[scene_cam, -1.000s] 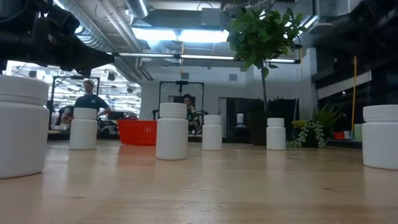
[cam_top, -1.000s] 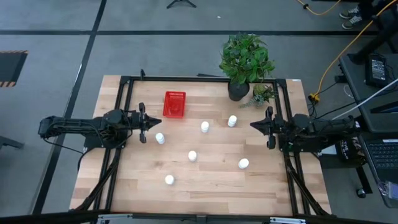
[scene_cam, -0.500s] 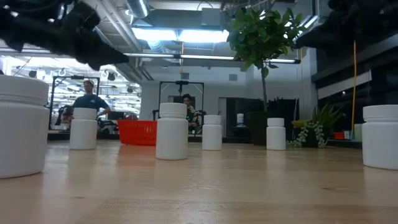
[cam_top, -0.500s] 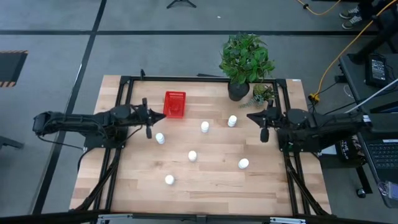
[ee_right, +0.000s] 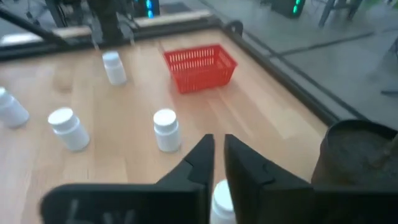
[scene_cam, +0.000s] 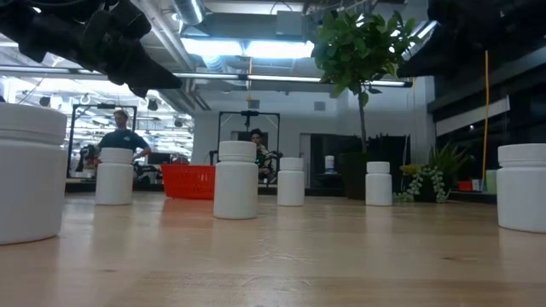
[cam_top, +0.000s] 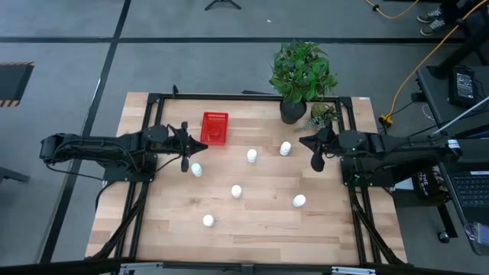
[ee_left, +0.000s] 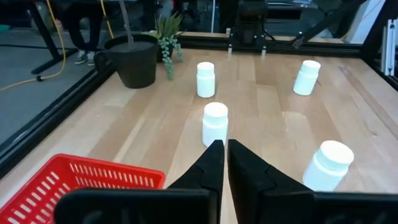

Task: Pick and place pill bottles into a basket
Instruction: Put the white pill bottle into the red bin

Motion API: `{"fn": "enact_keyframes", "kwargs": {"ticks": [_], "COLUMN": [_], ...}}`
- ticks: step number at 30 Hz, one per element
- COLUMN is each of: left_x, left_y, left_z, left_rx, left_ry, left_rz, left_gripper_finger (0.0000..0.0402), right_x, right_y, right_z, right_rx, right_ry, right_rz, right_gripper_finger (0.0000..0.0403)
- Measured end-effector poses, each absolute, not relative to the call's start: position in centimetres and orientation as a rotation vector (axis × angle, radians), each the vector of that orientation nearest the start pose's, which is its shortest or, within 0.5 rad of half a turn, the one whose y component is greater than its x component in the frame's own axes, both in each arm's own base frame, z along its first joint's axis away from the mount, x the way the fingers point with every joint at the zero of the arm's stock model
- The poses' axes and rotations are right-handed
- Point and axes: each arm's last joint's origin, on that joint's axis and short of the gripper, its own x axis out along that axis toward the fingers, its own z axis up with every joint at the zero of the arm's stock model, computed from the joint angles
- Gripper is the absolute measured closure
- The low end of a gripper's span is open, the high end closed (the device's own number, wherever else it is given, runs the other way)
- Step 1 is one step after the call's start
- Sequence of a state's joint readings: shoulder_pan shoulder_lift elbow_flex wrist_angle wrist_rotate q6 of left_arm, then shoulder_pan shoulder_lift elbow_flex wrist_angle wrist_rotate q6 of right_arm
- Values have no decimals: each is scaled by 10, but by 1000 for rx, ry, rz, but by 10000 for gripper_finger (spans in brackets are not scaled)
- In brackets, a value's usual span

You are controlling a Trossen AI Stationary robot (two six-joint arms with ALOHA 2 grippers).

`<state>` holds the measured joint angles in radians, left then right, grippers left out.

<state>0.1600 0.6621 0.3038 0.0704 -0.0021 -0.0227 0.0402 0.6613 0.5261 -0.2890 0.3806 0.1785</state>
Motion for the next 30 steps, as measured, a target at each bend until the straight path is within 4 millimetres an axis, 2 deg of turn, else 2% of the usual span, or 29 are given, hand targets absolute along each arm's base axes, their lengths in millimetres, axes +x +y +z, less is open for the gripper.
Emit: {"fn": "enact_keyframes", "kwargs": {"ticks": [10, 15, 21, 30], "left_x": [153, 152, 152, 152], "left_y": [27, 28, 28, 28], "left_z": [209, 209, 209, 209], "left_rx": [-32, -27, -27, -27], "left_ry": [286, 286, 286, 286], "left_rz": [246, 275, 275, 275], "left_gripper_finger": [366, 361, 365, 361], "right_x": [161, 166, 173, 176], "right_y": [-4, -4, -3, -3], "right_z": [248, 239, 230, 202], "right_rx": [179, 162, 153, 177], "right_ry": [525, 596, 647, 730], "right_rz": [-398, -406, -414, -445], "right_gripper_finger": [220, 172, 158, 157]}}
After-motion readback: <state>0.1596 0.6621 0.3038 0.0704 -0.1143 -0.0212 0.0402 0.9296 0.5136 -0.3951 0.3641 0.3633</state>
